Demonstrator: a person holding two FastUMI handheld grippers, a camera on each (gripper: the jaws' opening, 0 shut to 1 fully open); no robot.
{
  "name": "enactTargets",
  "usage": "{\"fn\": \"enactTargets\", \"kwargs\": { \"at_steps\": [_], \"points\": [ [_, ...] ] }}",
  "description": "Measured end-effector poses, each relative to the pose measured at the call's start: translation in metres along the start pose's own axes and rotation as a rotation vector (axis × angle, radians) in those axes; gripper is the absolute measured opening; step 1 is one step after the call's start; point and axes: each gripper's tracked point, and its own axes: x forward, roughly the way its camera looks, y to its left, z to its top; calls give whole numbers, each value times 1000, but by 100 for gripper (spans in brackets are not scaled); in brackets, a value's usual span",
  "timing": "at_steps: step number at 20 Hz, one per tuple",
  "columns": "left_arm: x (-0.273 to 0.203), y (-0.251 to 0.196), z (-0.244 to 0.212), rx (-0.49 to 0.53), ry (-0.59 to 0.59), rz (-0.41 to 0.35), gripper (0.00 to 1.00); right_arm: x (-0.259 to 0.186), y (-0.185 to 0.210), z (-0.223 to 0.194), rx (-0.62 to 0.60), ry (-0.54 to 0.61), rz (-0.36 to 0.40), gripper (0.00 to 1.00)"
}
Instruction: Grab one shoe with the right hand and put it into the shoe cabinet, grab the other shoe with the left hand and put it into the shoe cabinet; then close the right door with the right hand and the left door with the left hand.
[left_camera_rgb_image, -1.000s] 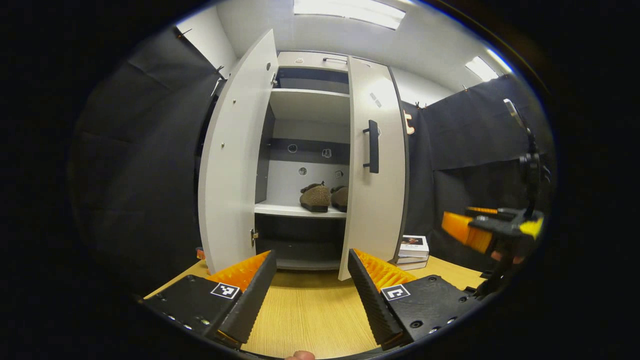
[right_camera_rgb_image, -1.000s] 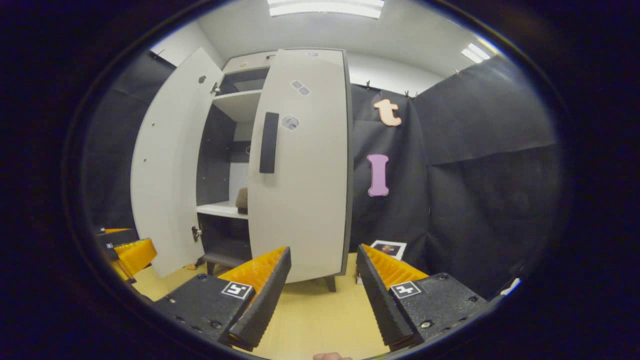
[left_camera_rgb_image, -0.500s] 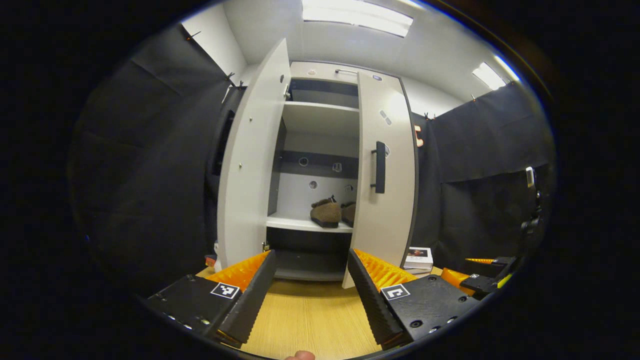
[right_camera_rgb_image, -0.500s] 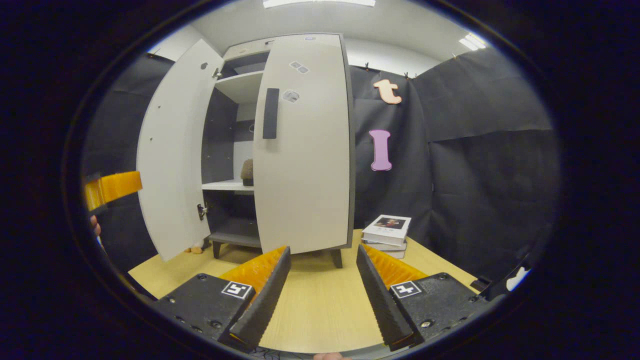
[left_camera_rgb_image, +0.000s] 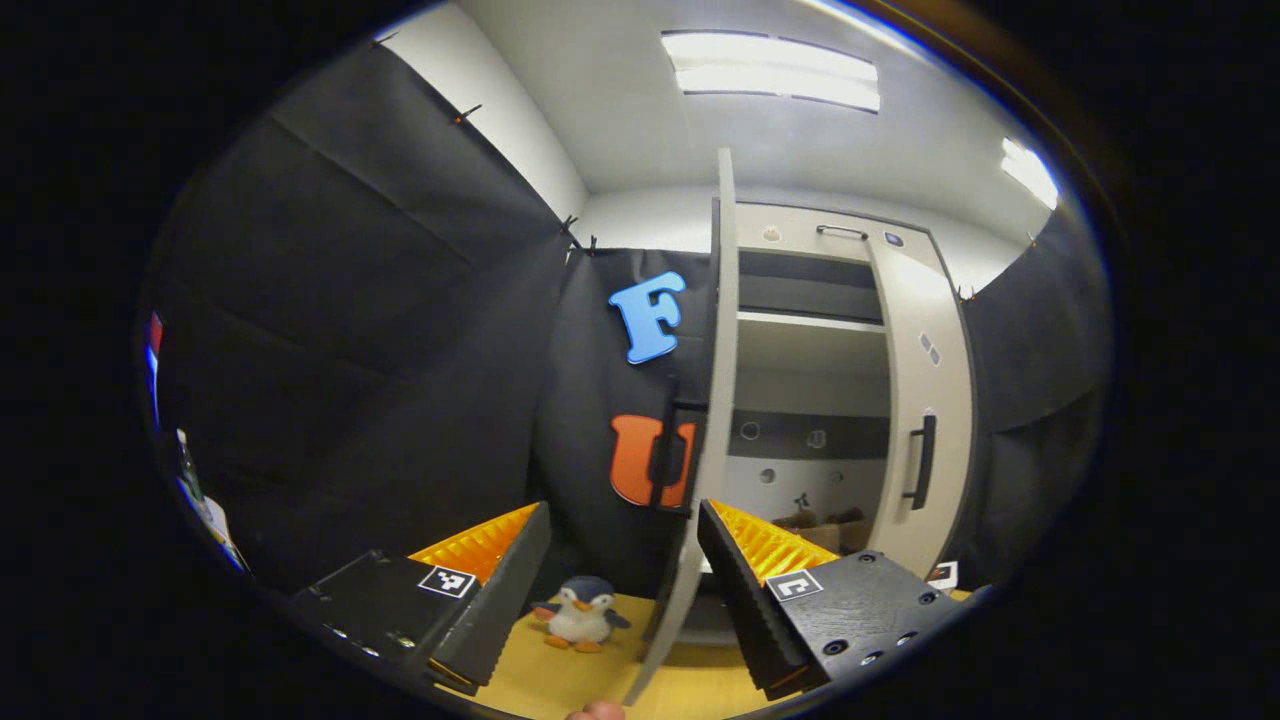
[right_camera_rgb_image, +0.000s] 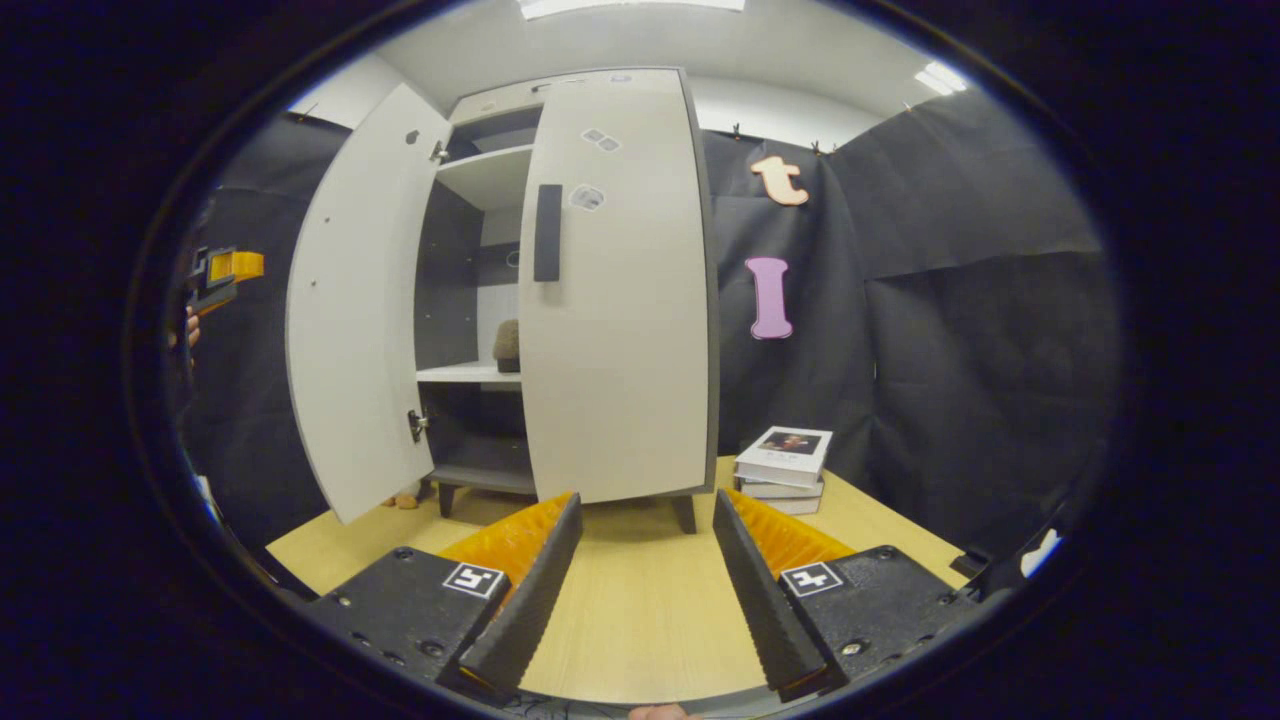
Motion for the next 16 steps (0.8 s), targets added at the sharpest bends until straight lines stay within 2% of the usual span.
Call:
{"fn": "enactTargets", "kwargs": {
  "at_steps": [3,7,10,14,16],
  "points": [
    [31,21,11,22,-6,11,89,-3,-9,0,-17,-1,-21,86],
    [65,16,4,-76,50,-52,89,-2,-21,4,-13,-3,-54,86],
    [75,13,-4,-126,66,-63,89,1,-22,7,-8,-4,-65,86],
    [79,9,-4,-135,51,-65,90,5,-18,9,-5,-6,-58,86],
    [78,10,-1,-107,33,-57,89,7,-15,10,-14,-8,-49,85]
  ]
}}
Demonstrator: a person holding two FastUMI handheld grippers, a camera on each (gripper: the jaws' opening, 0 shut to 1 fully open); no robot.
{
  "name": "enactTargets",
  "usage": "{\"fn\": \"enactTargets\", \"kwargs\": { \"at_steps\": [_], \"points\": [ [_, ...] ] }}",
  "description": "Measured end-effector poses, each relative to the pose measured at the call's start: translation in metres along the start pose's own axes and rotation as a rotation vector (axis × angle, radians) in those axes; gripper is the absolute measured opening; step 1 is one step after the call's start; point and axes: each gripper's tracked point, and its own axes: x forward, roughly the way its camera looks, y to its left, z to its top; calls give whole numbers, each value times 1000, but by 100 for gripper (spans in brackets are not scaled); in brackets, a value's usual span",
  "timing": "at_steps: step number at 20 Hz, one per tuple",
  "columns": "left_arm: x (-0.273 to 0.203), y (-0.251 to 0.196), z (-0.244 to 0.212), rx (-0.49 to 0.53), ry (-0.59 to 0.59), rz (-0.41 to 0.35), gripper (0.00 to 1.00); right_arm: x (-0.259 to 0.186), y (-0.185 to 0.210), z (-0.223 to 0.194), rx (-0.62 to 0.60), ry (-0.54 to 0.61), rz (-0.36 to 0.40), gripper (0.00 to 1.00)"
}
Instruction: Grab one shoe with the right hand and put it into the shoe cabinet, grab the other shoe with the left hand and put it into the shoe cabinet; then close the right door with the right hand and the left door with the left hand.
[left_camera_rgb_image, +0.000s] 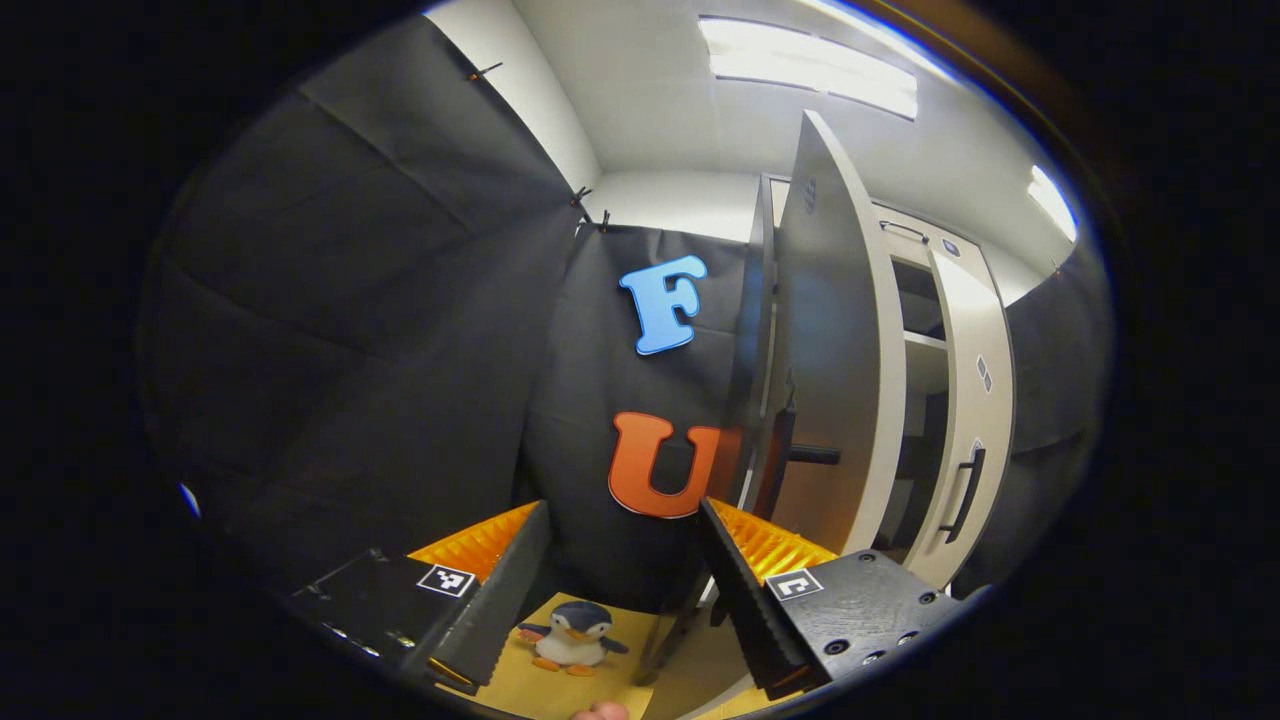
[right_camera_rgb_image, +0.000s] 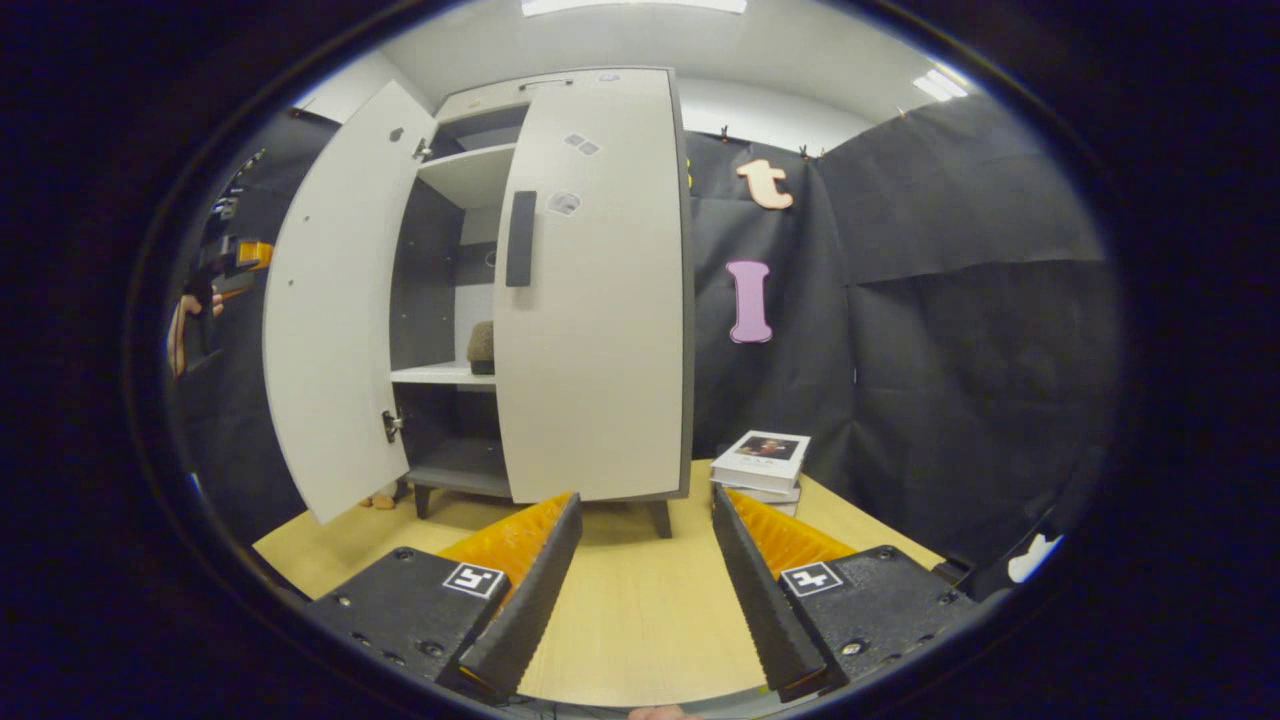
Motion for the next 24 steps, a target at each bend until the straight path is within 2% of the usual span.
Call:
{"fn": "enactTargets", "kwargs": {
  "at_steps": [4,8,13,21,24],
  "points": [
    [-3,-6,8,135,-25,27,89,3,5,7,-6,-22,21,86],
    [-6,-29,-2,45,20,-50,89,9,9,9,-10,-24,37,86],
    [-14,-78,-6,31,33,-149,89,11,-2,9,-11,-25,22,86],
    [3,-173,-32,-54,59,-314,90,8,-39,19,9,-39,-65,86],
    [17,-192,-46,-51,70,-323,91,7,-50,18,16,-34,-95,86]
  ]
}}
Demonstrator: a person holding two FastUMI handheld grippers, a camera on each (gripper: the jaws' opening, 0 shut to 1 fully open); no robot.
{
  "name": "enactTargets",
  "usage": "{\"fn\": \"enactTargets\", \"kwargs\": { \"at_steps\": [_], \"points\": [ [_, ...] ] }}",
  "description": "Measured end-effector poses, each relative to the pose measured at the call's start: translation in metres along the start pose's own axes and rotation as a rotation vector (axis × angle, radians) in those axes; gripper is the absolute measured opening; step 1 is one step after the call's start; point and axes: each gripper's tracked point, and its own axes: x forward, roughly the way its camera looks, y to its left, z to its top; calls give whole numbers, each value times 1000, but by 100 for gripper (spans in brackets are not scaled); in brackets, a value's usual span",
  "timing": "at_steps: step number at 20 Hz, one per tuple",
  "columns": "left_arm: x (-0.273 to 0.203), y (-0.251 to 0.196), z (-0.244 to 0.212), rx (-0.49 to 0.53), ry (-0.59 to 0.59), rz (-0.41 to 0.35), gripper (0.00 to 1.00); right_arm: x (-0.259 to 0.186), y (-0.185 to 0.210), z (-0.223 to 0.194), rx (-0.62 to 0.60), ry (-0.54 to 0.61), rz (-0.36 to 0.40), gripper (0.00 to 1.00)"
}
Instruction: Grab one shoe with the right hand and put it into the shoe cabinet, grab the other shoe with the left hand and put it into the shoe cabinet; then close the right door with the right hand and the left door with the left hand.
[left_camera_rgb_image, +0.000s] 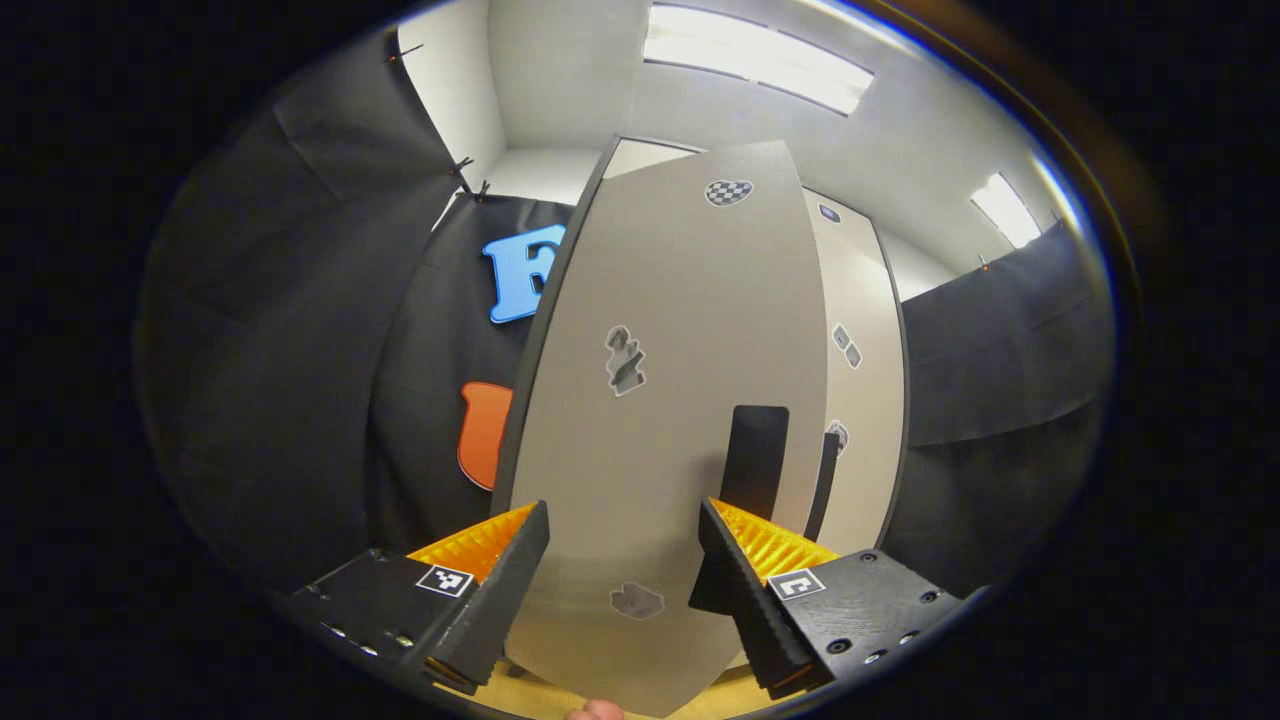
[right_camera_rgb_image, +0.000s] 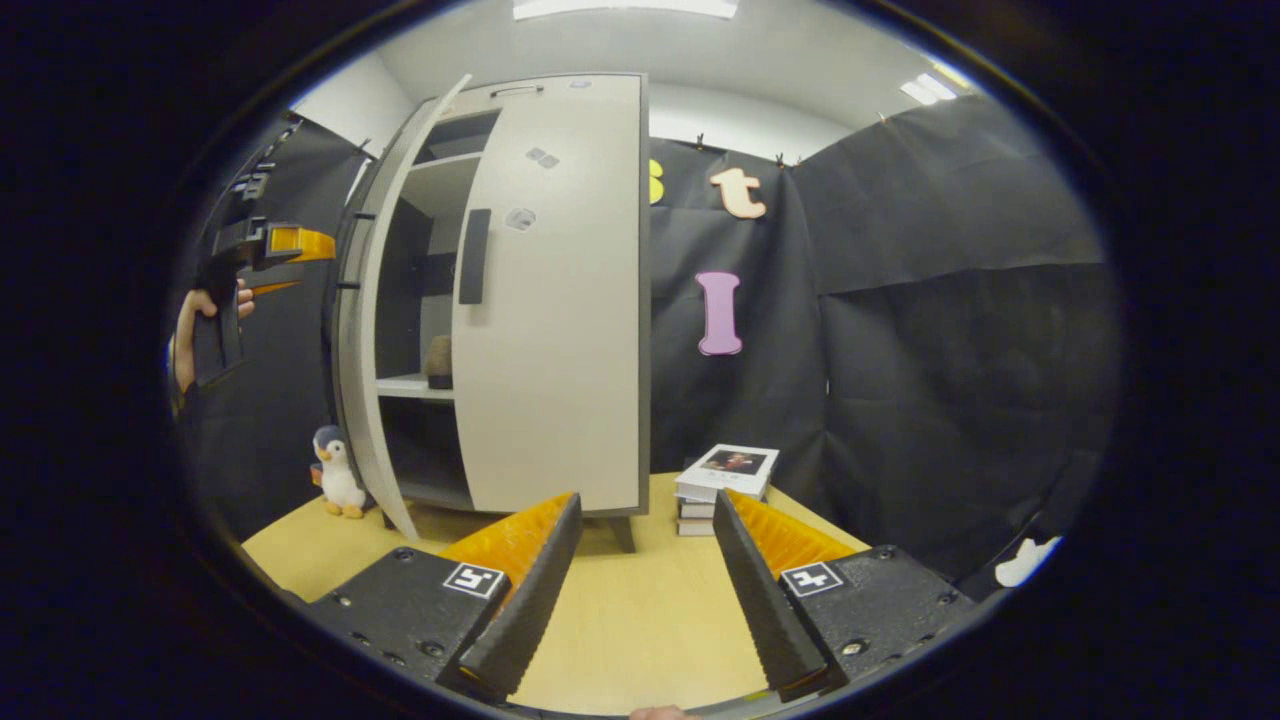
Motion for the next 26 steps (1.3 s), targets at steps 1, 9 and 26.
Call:
{"fn": "enactTargets", "kwargs": {
  "at_steps": [1,9,26],
  "points": [
    [1,-2,-3,-1,6,0,91,0,-3,0,5,1,-8,86],
    [-21,-1,15,44,-25,29,92,2,-6,6,15,-4,-9,86],
    [-147,-72,-130,105,143,-7,92,-5,67,1,-10,21,196,86]
  ]
}}
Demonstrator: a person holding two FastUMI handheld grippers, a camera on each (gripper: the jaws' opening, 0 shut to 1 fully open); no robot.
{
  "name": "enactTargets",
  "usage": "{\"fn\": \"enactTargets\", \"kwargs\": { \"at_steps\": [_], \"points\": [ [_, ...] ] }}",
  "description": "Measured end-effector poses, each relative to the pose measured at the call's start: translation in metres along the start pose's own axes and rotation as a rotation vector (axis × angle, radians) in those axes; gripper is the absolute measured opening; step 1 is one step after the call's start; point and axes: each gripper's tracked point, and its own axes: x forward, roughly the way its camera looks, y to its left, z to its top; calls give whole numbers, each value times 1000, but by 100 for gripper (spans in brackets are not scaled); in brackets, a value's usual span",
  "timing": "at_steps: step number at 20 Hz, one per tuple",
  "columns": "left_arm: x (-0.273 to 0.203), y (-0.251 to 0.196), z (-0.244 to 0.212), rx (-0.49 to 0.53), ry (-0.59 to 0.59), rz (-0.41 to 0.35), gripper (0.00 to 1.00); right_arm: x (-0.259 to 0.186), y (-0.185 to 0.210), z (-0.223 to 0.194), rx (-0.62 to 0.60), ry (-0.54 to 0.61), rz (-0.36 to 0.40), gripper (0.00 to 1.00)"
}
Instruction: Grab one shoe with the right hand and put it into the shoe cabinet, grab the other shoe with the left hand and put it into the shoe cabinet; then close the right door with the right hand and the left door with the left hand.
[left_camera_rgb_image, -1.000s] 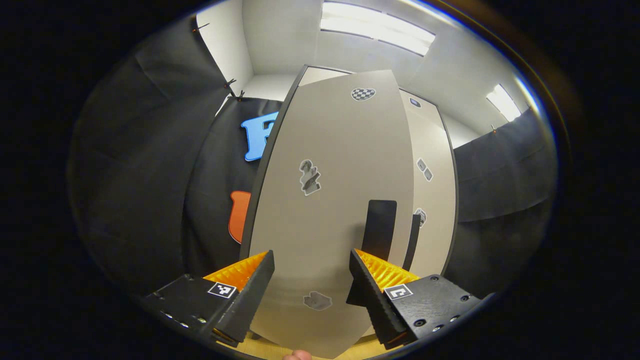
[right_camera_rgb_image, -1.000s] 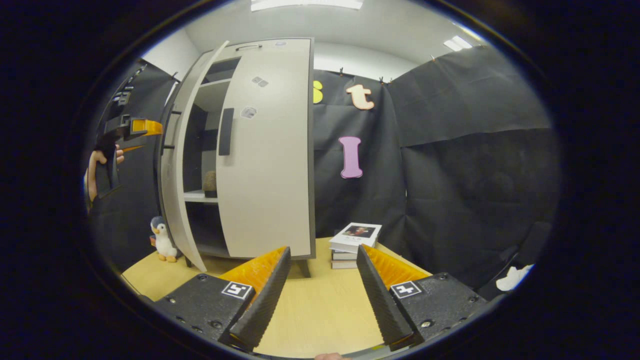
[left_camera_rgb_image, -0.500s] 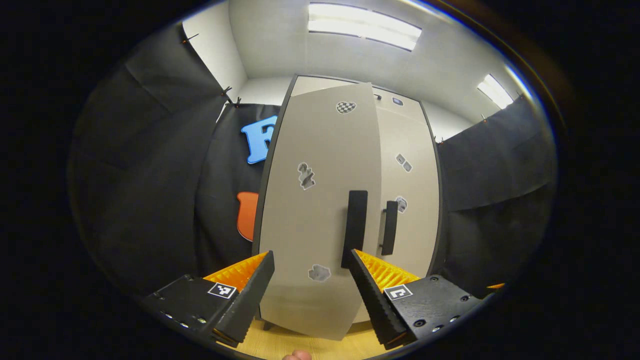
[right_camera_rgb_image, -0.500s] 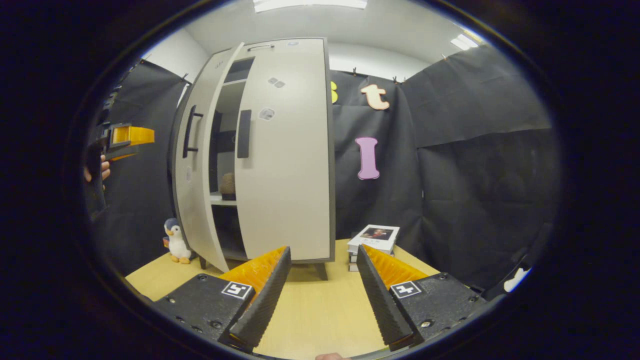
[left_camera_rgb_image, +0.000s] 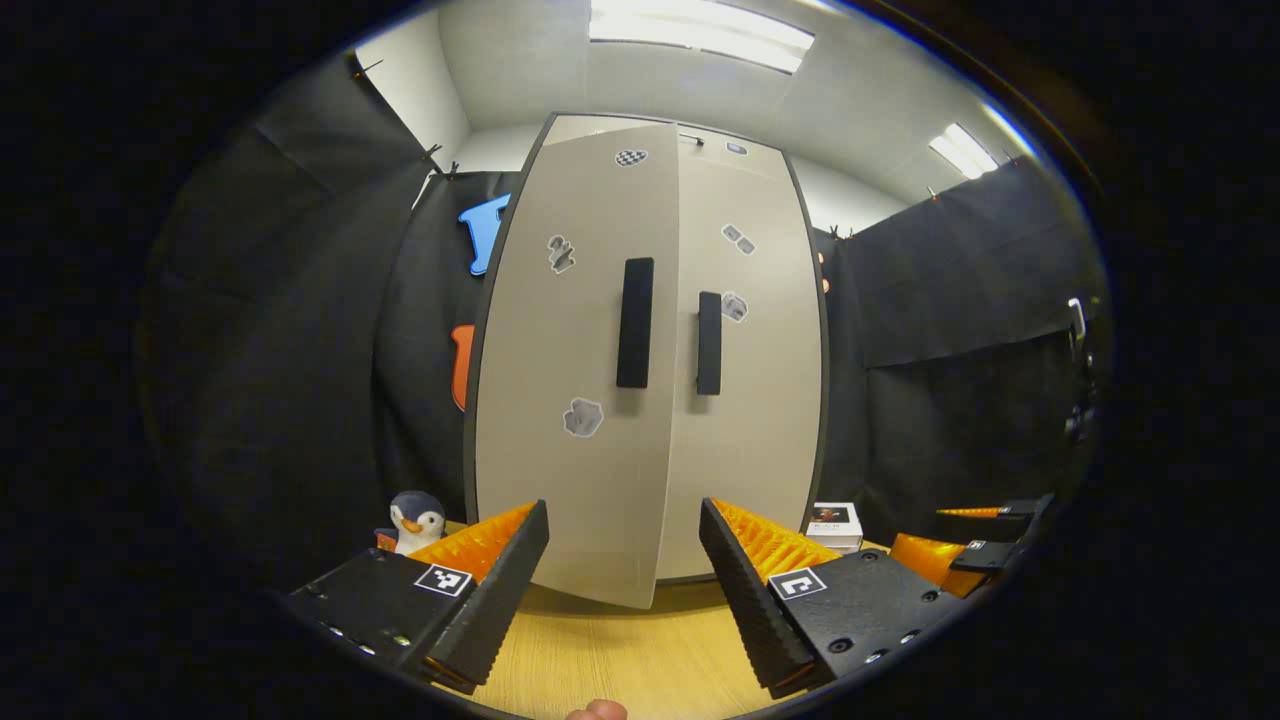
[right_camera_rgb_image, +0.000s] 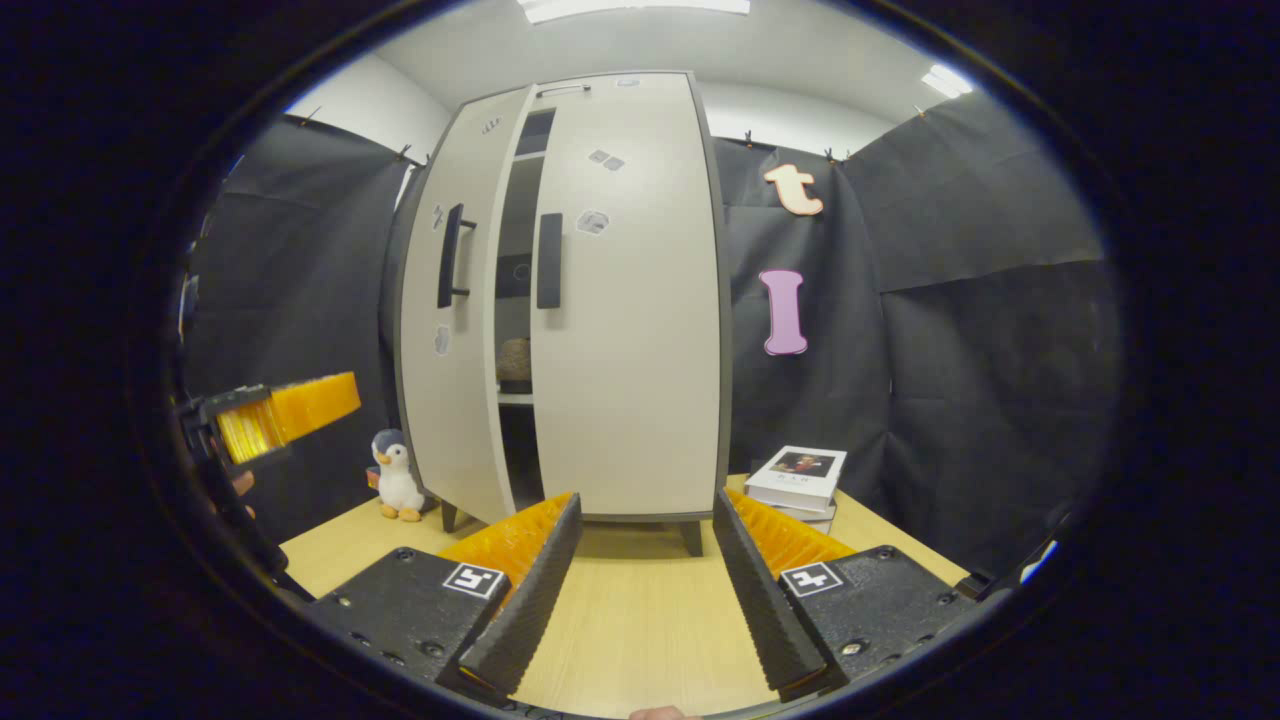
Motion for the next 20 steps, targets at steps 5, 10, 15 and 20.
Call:
{"fn": "enactTargets", "kwargs": {
  "at_steps": [5,10,15,20],
  "points": [
    [-11,-20,-17,-10,2,-6,92,-6,-2,-7,5,13,-20,85],
    [-14,-23,-24,-10,22,-11,92,-6,-3,-3,-14,7,-24,86],
    [-16,-19,-22,-15,18,1,92,-4,-4,2,3,2,-22,86],
    [-18,-22,-21,-27,16,0,92,-6,-4,5,4,1,-19,85]
  ]
}}
